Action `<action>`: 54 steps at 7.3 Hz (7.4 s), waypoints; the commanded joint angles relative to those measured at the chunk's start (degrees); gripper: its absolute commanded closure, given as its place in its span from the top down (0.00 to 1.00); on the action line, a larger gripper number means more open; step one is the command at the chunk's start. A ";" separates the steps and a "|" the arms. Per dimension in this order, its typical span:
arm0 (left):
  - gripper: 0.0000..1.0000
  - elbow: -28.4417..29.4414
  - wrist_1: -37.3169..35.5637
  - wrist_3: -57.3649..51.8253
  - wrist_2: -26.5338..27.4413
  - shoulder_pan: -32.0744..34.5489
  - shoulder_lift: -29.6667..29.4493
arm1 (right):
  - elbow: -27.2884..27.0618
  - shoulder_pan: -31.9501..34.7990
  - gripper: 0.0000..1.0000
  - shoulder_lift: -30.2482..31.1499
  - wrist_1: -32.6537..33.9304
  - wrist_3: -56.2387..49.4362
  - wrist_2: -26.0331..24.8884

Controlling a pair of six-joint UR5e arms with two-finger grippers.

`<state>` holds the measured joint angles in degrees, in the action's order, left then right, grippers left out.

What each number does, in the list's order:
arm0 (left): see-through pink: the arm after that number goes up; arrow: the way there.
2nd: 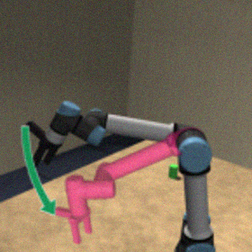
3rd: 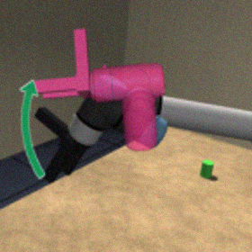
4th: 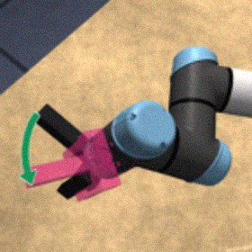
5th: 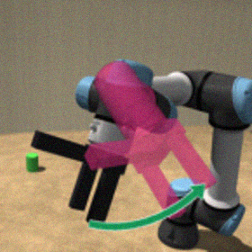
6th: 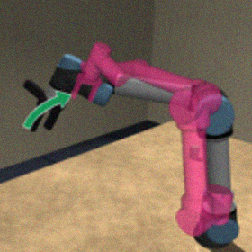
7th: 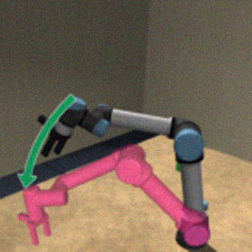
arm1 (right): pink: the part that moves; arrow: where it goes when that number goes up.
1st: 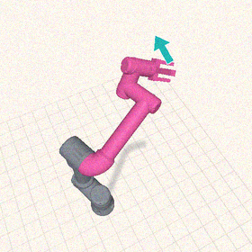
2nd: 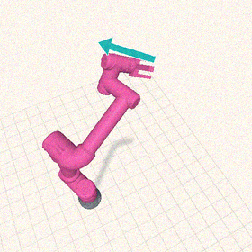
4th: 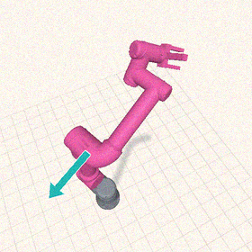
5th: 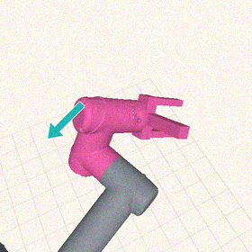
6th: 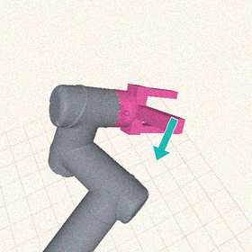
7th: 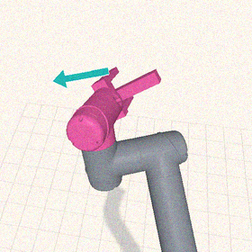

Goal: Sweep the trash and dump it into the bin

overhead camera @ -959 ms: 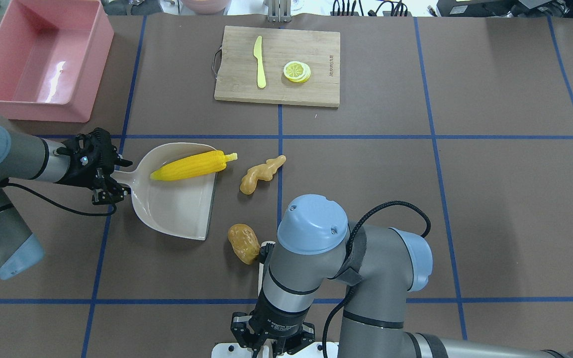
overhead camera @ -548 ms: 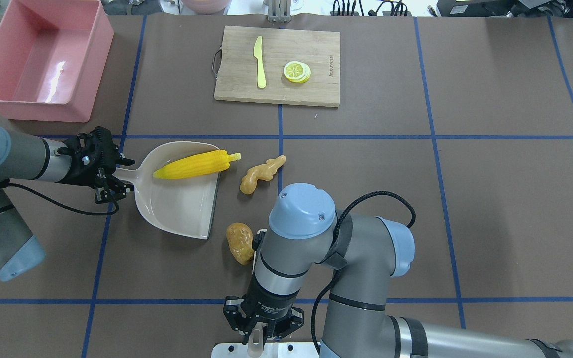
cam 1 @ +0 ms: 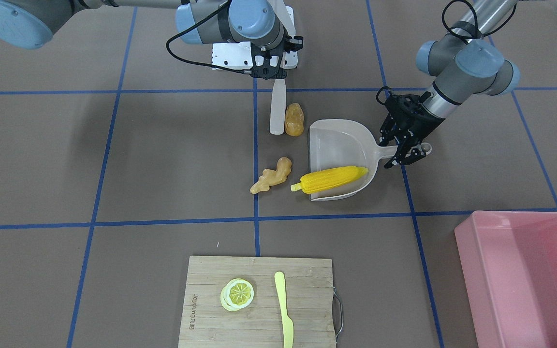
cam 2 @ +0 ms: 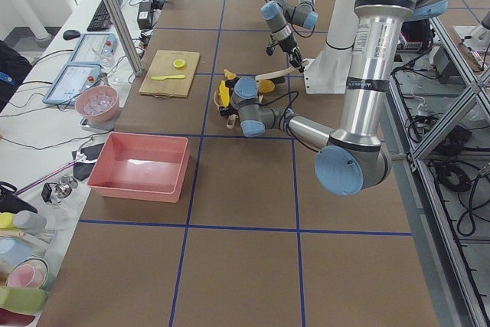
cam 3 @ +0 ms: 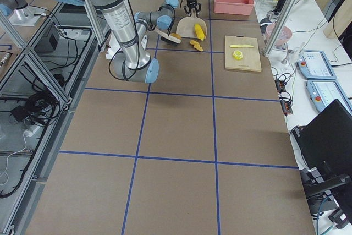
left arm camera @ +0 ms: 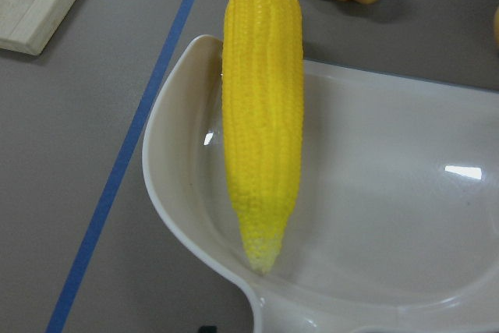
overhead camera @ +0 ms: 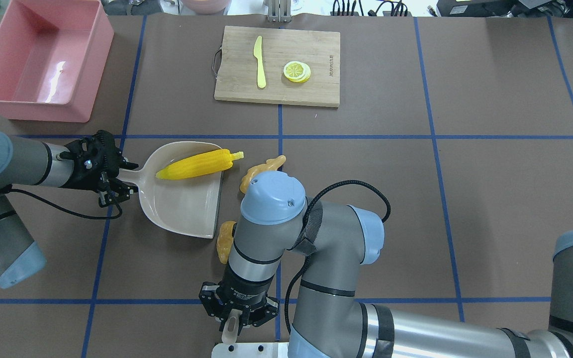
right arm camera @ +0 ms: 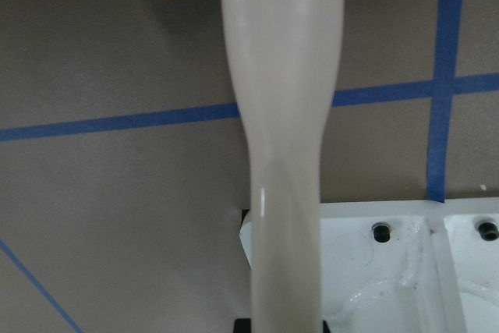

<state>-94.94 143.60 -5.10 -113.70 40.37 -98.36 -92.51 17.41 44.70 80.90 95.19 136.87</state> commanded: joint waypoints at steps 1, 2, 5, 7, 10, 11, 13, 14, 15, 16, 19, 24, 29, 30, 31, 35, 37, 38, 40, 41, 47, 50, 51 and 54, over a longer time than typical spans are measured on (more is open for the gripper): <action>0.60 -0.24 0.01 0.44 0.33 -0.47 0.10 | 0.92 0.16 0.00 -0.40 -3.37 3.67 -0.11; 0.60 -0.42 0.01 0.53 0.67 -0.90 0.10 | 1.89 0.16 0.00 -0.84 -4.08 3.68 -0.11; 0.51 -3.65 0.10 -0.26 2.87 -3.01 4.12 | 2.69 0.34 0.00 -1.81 -5.76 5.00 -0.02; 0.49 -5.86 0.18 -1.57 3.14 -3.37 7.03 | 1.90 0.43 0.00 -1.90 -5.76 6.13 0.15; 0.37 -6.83 0.36 -1.58 4.28 -4.42 7.74 | 0.31 1.92 0.00 -1.29 -5.76 6.85 2.00; 0.29 -7.18 0.36 -1.58 4.37 -4.86 8.09 | 0.05 2.71 0.00 0.37 -5.93 6.32 3.48; 0.15 -7.27 0.36 -1.76 4.37 -4.95 8.10 | -0.39 5.07 0.00 2.49 -8.21 6.23 7.25; 0.09 -7.53 0.27 -2.45 4.37 -4.95 8.18 | -0.56 6.39 0.00 2.84 -8.13 6.23 9.19; 0.03 -8.06 0.27 -2.46 4.28 -4.95 8.79 | -1.09 6.93 0.00 3.37 -8.22 6.14 9.81; 0.00 -8.67 0.27 -2.46 4.28 -4.95 9.50 | -2.31 6.93 0.00 3.29 -8.13 6.67 9.73; 0.00 -9.29 0.10 -6.14 4.37 -6.52 10.82 | -6.62 7.20 0.00 5.65 -7.43 7.37 11.39; 0.00 -10.96 -3.06 -9.93 4.28 -7.32 10.82 | -8.12 6.93 0.00 5.56 -7.60 10.36 11.14; 0.00 -12.99 -7.11 -9.93 4.28 -7.32 10.82 | -7.68 5.17 0.00 7.60 -8.22 11.51 10.79; 0.00 -12.99 -7.20 -9.93 4.28 -7.32 10.82 | -7.42 5.61 0.00 7.33 -8.13 11.16 10.61; 0.00 -12.90 -7.20 -9.93 4.28 -7.32 10.82 | -7.42 5.87 0.00 7.16 -8.22 11.15 10.52; 0.00 -12.90 -7.29 -9.93 4.37 -7.32 10.82 | -0.40 5.97 0.00 0.66 -9.62 11.42 9.29; 0.00 -12.81 -7.29 -9.93 4.37 -7.32 10.82 | 3.28 5.79 0.00 -0.05 -13.73 11.42 9.29; 0.00 -12.81 -7.29 -9.93 4.37 -7.32 10.82 | 4.52 5.62 0.00 -0.14 -16.10 11.42 9.38; 0.00 -12.81 -7.29 -9.93 4.37 -7.32 10.82 | 7.15 5.18 0.00 -3.27 -16.91 11.42 9.21; 0.00 -12.81 -7.29 -9.93 4.37 -7.32 10.82 | 10.56 5.17 0.00 -6.87 -17.09 11.33 9.20; 0.00 -12.72 -7.29 -9.84 4.37 -7.32 10.82 | 13.24 13.67 0.00 -9.65 -17.97 11.60 19.35; 0.00 -12.90 -8.16 -9.84 4.37 -7.32 10.73 | 12.80 19.13 0.00 -4.56 -17.54 6.80 21.77; 0.00 -12.90 -8.17 -9.84 4.37 -7.32 10.73 | 12.36 21.24 0.00 -1.92 -17.36 1.71 21.77; 0.00 -12.81 -9.39 -9.06 4.19 -7.24 10.82 | 11.83 24.59 0.00 1.51 -17.36 -4.19 21.25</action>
<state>-107.84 134.85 -14.64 -109.43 33.12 -87.65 -80.37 40.80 43.91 63.57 94.57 158.31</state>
